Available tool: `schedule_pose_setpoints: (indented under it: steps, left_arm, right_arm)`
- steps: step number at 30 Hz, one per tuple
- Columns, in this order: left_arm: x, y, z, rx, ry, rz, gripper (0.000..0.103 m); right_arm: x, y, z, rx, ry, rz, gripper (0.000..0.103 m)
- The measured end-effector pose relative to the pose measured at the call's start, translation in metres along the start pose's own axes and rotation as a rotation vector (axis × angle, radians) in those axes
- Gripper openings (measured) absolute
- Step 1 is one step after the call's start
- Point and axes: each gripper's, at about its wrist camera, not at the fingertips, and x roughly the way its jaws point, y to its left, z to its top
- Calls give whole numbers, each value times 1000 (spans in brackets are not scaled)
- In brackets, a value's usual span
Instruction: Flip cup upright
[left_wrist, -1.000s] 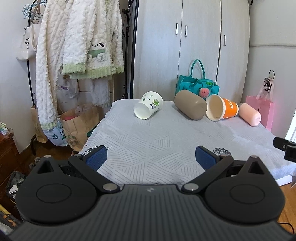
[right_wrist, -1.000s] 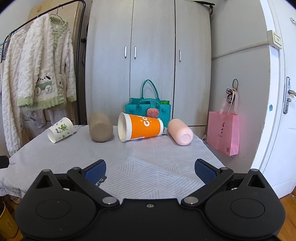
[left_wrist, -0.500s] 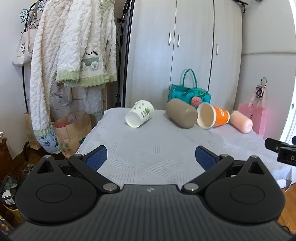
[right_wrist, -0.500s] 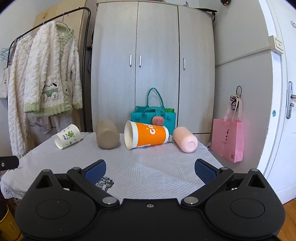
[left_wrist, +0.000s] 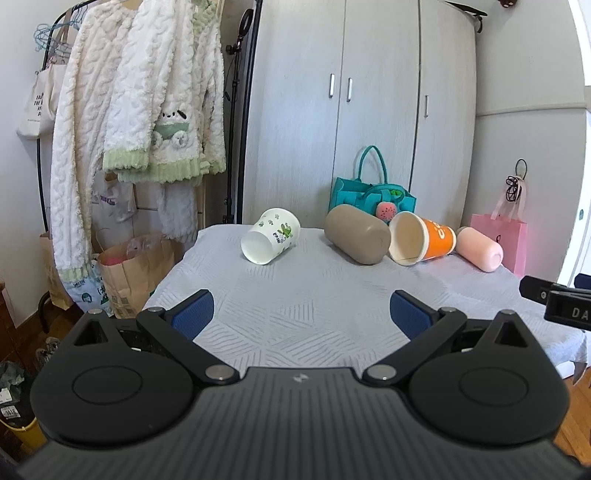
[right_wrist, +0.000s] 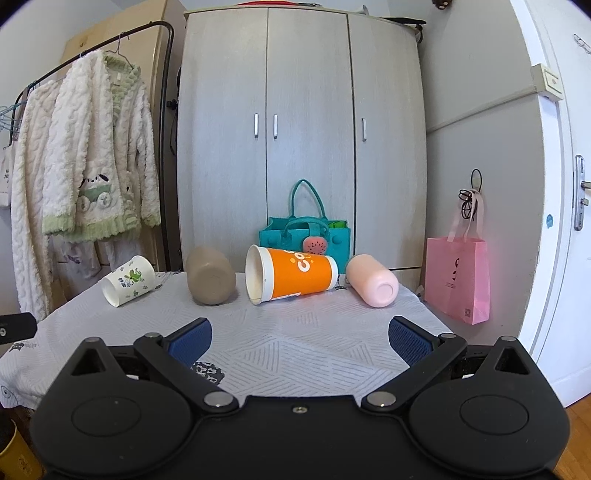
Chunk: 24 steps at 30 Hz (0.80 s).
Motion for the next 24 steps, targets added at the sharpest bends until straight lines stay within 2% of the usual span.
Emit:
schedule_pose_setpoints:
  steps: [9,19,24]
  left_arm:
    - [22,5,-3,4,55,12,103]
    - [36,1,6,58,74,32,103]
    - [44,-1,4,54,111,11,103]
  right_arm:
    - [13,7,0,-12,36,15,103]
    - [26,5,6,-2,55,6,103]
    - [32,2,4,11,77,12,103]
